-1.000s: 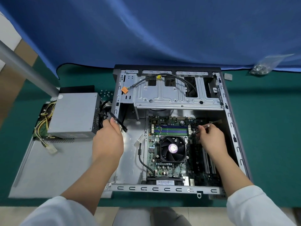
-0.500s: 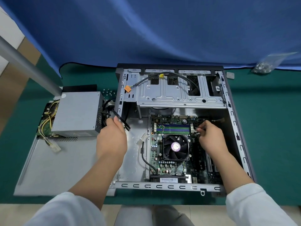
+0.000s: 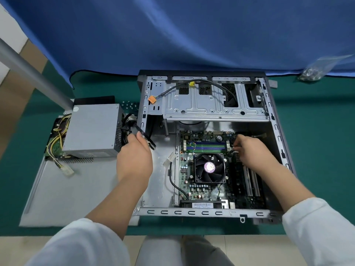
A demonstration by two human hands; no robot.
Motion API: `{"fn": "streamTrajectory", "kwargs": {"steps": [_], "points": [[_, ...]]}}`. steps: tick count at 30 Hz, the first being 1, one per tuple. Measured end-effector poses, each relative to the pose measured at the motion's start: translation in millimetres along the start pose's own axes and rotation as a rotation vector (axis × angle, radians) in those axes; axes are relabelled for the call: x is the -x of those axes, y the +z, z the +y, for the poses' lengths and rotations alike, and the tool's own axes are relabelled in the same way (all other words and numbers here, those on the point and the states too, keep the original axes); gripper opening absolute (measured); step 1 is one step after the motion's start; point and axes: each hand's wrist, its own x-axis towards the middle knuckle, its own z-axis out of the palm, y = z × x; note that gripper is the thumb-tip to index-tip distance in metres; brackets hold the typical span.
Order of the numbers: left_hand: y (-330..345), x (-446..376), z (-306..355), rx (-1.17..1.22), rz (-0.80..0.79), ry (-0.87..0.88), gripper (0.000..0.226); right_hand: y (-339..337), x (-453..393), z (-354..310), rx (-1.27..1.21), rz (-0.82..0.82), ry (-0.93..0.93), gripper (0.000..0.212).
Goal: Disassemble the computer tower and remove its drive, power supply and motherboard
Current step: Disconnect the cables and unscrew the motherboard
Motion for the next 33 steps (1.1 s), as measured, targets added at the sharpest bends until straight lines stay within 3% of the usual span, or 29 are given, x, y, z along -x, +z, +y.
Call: {"fn": "streamTrajectory", "kwargs": {"steps": [3, 6, 8, 10, 12, 18, 22, 26, 31, 33], "points": [[1, -1, 0, 0.002, 0.01, -0.006, 0.044, -5, 1, -5, 0.177, -0.056, -0.081, 0.035], [1, -1, -1, 0.007, 0.011, -0.001, 0.043, -7, 1, -10, 0.203, -0.083, -0.078, 0.031], [1, -1, -1, 0.012, 0.009, -0.001, 0.044, -8, 0, -10, 0.208, -0.052, -0.035, 0.012], [1, -1, -1, 0.013, 0.009, -0.003, 0.044, -7, -1, -9, 0.265, 0.001, -0.018, 0.022], [1, -1, -1, 0.012, 0.007, -0.007, 0.044, -6, -1, -8, 0.314, 0.033, -0.035, 0.016], [2, -2, 0, 0.003, 0.006, -0.008, 0.044, -10, 1, -6, 0.126, -0.007, -0.1, 0.017], [2, -1, 0, 0.002, 0.005, -0.021, 0.043, -9, 4, -7, 0.154, 0.027, -0.144, 0.014], [3, -2, -1, 0.0, 0.018, -0.027, 0.043, -5, 4, -6, 0.299, 0.149, -0.065, 0.027], [7, -3, -5, 0.011, 0.021, -0.025, 0.043, 0, 7, -10, 0.002, 0.158, 0.014, 0.018], [7, -3, -5, 0.006, 0.026, -0.032, 0.043, 1, 6, -9, 0.021, 0.189, 0.057, 0.018]]}}
